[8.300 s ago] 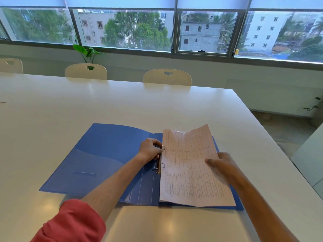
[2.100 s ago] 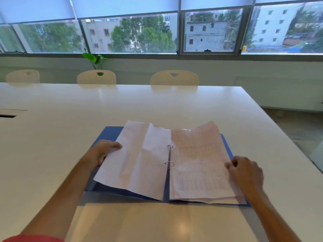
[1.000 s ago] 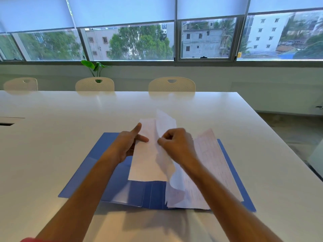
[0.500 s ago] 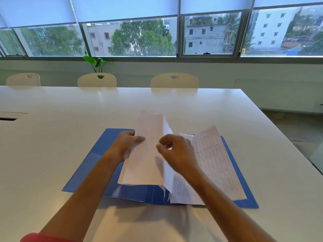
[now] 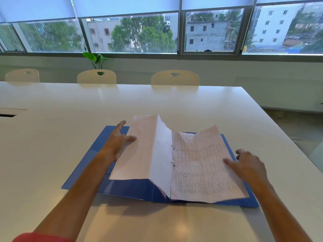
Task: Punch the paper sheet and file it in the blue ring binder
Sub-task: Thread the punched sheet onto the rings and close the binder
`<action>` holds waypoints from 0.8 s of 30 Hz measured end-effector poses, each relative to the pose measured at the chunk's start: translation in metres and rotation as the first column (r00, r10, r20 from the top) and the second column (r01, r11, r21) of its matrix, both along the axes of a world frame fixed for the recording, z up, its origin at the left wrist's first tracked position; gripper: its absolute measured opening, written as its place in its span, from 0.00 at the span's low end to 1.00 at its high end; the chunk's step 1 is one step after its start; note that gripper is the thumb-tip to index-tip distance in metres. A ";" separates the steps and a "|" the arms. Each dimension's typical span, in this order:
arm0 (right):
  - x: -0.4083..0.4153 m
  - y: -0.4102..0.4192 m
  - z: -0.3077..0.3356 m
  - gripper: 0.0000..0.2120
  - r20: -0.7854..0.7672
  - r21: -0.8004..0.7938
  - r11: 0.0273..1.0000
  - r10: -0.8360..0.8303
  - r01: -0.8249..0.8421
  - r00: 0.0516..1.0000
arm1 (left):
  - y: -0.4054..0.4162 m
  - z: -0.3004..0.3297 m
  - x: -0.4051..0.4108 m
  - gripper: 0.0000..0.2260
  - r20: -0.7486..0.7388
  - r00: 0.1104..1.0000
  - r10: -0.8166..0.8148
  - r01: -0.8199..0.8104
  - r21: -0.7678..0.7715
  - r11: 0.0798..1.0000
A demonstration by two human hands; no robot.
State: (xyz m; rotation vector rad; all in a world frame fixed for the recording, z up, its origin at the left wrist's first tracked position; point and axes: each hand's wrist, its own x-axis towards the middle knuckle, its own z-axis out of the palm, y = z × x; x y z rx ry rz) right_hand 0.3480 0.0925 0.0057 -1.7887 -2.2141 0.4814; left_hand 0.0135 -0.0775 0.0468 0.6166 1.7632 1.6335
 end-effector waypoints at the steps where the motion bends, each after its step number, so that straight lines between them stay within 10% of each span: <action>1: 0.002 0.002 -0.002 0.24 -0.031 -0.051 0.999 -0.003 0.001 1.000 | 0.000 0.000 0.000 0.34 -0.005 1.000 -0.005 0.005 -0.007 1.000; 8: 0.004 -0.001 -0.006 0.09 -0.352 -0.152 0.988 -0.068 0.015 0.934 | 0.000 -0.002 0.000 0.27 0.000 0.999 -0.037 0.037 0.023 0.999; 24: -0.013 -0.024 0.019 0.08 -0.038 0.365 0.931 0.007 0.007 0.999 | -0.005 -0.004 -0.010 0.14 -0.017 0.998 -0.061 0.061 -0.007 0.998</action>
